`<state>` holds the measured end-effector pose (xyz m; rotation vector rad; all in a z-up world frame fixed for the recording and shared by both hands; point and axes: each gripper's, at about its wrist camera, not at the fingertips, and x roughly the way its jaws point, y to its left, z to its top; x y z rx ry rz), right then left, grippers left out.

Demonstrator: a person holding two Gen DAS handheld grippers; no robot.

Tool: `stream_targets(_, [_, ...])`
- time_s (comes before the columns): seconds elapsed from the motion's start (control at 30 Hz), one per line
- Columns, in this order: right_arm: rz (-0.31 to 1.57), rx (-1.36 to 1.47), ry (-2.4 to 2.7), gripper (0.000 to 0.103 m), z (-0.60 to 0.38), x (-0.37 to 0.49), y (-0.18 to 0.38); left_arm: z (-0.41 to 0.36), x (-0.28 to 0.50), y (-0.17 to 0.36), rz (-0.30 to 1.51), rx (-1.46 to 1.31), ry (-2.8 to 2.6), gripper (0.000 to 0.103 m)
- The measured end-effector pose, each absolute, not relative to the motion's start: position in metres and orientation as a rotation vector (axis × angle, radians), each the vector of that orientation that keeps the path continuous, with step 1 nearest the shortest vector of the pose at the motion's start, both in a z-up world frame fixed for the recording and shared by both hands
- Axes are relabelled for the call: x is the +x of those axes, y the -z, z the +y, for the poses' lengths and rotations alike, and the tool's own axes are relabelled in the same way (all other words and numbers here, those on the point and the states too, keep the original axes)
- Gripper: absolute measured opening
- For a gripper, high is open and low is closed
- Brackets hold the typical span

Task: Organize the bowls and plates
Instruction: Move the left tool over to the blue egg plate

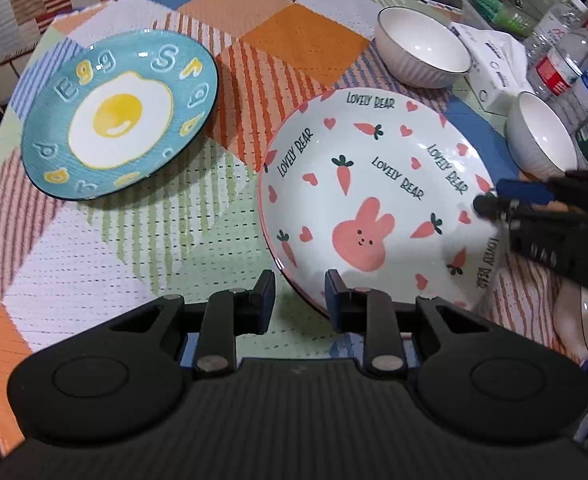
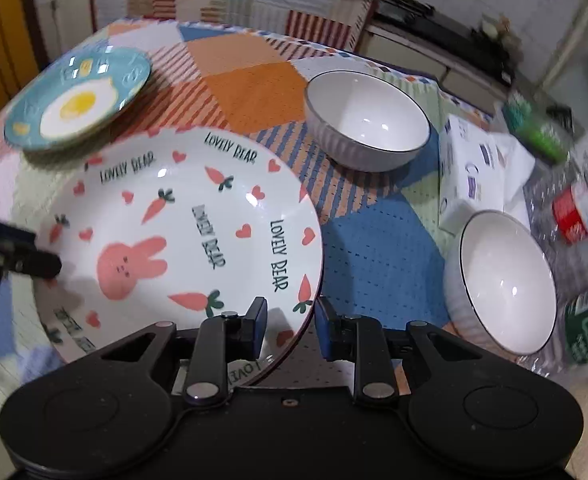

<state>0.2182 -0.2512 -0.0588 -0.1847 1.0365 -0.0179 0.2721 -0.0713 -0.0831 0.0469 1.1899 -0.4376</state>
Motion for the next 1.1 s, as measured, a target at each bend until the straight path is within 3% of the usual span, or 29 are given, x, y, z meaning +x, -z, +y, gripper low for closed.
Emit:
stream_targets(0.2, [1.039,-0.071,-0.094,0.035,-0.263,0.213,0.038,-0.066,0.259,0.065,1.148,0.146,0.436,0.027])
stream_targets(0.3, [1.014,-0.034,-0.168,0.042,-0.269,0.204,0.028,-0.058,0.253,0.058,1.159,0.142,0.436,0.027])
stream_targets(0.37, [0.999,-0.027,-0.184,0.055,-0.271,0.199,0.023,-0.052,0.247,0.053,1.16,0.148,0.441,0.027])
stream_targets(0.57, [0.989,-0.028,-0.179,0.068,-0.272,0.194,0.002,-0.039,0.233,0.032,1.142,0.19,0.461,0.027])
stream_targets(0.77, [0.966,-0.011,-0.23,0.071,-0.261,0.194,-0.034,-0.015,0.234,-0.002,1.15,0.173,0.457,0.028])
stream_targets(0.87, [0.938,0.013,-0.28,0.071,-0.251,0.198,-0.052,-0.005,0.243,-0.02,1.138,0.175,0.444,0.042])
stream_targets(1.03, [0.862,-0.006,-0.344,0.071,-0.228,0.214,-0.074,0.012,0.262,-0.045,1.119,0.2,0.378,0.043])
stream_targets(1.1, [0.833,0.006,-0.38,0.071,-0.222,0.226,-0.08,0.019,0.269,-0.053,1.117,0.202,0.359,0.05])
